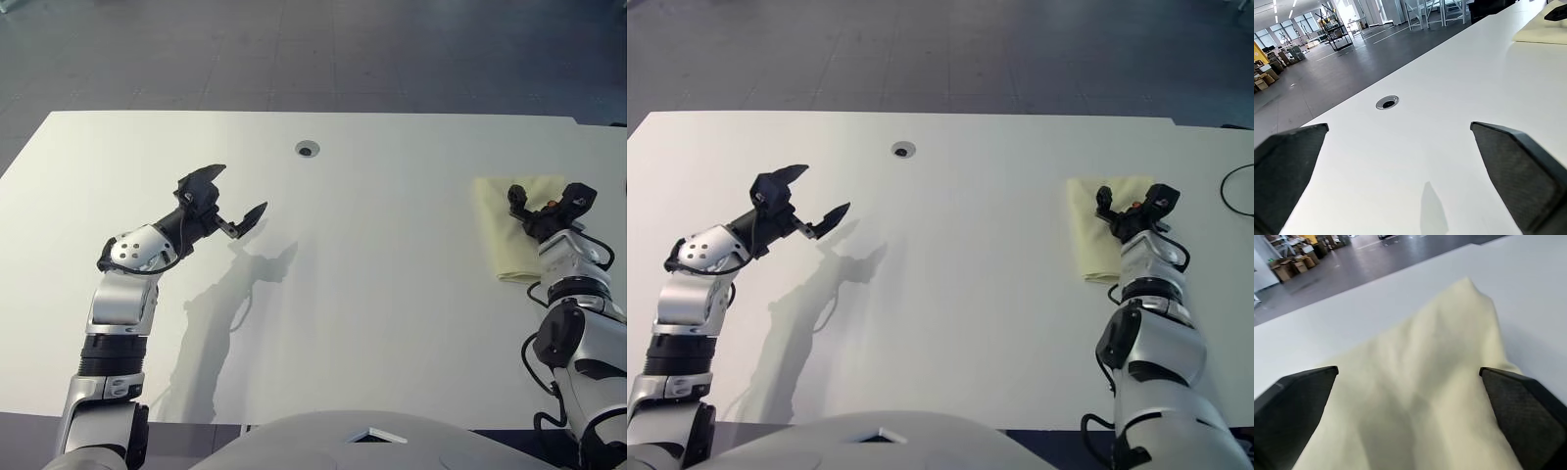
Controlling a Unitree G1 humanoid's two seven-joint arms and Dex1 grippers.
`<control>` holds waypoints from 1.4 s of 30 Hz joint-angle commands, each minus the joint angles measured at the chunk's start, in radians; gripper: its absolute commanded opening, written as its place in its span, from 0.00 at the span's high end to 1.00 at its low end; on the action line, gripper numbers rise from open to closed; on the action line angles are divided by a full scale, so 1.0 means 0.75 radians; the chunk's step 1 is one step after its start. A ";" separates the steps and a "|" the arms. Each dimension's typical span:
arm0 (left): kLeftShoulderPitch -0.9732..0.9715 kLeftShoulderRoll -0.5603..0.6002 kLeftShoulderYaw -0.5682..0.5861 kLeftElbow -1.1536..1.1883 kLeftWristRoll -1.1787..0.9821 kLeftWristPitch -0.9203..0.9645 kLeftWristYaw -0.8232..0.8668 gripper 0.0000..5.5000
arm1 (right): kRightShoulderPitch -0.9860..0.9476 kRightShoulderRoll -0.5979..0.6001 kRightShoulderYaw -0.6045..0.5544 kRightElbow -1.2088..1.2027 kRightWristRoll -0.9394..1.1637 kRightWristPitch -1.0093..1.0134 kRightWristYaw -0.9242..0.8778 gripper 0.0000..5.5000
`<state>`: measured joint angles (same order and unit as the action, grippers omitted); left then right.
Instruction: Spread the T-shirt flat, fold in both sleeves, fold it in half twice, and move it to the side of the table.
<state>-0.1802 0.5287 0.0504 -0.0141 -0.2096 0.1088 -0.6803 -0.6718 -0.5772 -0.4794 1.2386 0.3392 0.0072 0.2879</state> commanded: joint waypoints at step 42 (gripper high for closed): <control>0.249 -0.457 -0.080 -0.484 0.342 0.017 0.755 0.52 | 0.893 0.521 0.771 -2.128 -0.482 0.383 -0.270 0.53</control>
<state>0.0086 0.1830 0.0007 -0.3866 0.0382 0.1210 -0.1037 0.0096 -0.1868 0.1082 -0.3640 -0.0147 0.2795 0.0795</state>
